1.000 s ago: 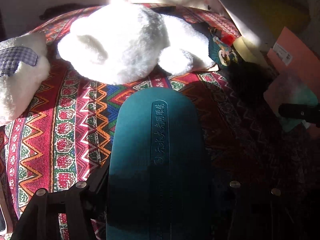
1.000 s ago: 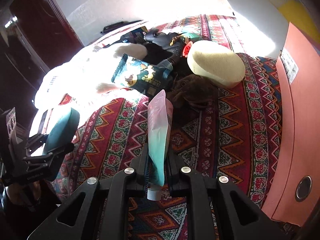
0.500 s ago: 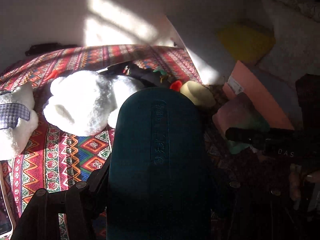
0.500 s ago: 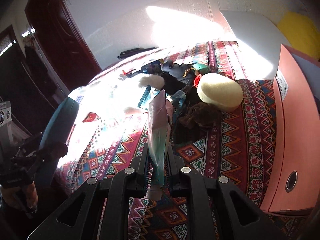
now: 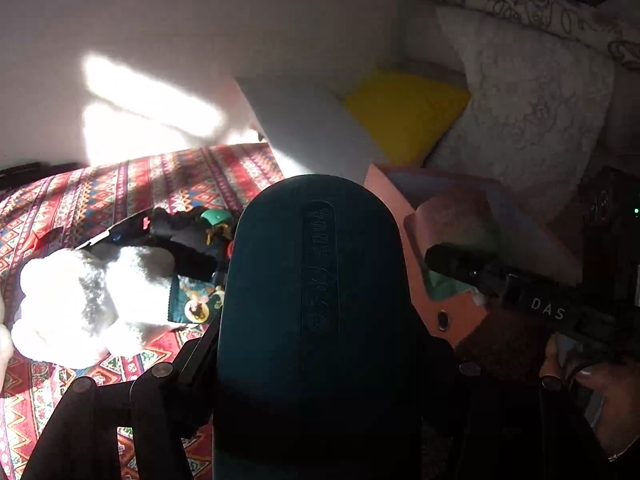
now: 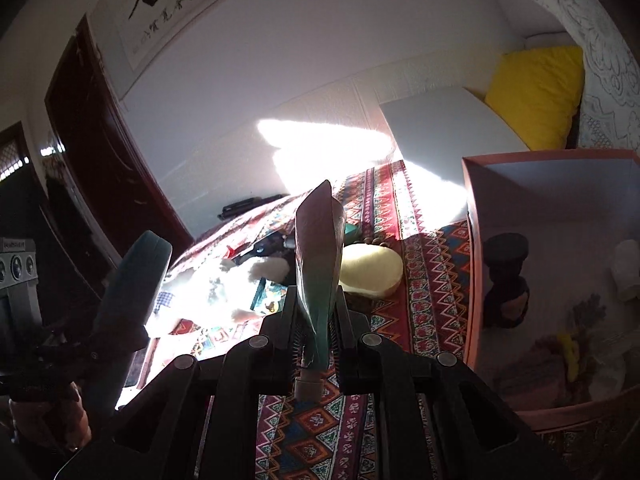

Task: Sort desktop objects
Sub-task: 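Carry the teal case and tube into the orange box and open both grippers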

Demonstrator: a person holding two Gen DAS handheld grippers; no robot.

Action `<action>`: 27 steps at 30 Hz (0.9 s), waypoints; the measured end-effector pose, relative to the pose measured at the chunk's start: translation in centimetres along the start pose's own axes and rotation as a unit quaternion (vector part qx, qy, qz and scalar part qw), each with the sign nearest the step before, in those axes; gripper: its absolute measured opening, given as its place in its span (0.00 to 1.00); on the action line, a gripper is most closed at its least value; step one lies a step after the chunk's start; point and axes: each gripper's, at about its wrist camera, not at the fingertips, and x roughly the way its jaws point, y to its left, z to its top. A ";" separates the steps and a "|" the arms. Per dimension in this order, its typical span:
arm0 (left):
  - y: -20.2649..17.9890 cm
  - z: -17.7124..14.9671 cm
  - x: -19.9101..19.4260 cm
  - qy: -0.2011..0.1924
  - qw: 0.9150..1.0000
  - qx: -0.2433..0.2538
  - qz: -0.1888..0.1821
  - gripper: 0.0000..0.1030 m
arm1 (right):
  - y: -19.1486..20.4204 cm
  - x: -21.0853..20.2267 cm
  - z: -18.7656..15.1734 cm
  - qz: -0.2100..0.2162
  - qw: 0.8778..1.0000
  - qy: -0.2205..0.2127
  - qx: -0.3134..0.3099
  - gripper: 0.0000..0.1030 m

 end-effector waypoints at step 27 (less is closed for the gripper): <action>-21.8 8.2 14.9 0.059 0.983 0.109 -0.138 0.65 | -17.0 -15.4 2.1 -0.218 0.952 -0.170 0.127 0.14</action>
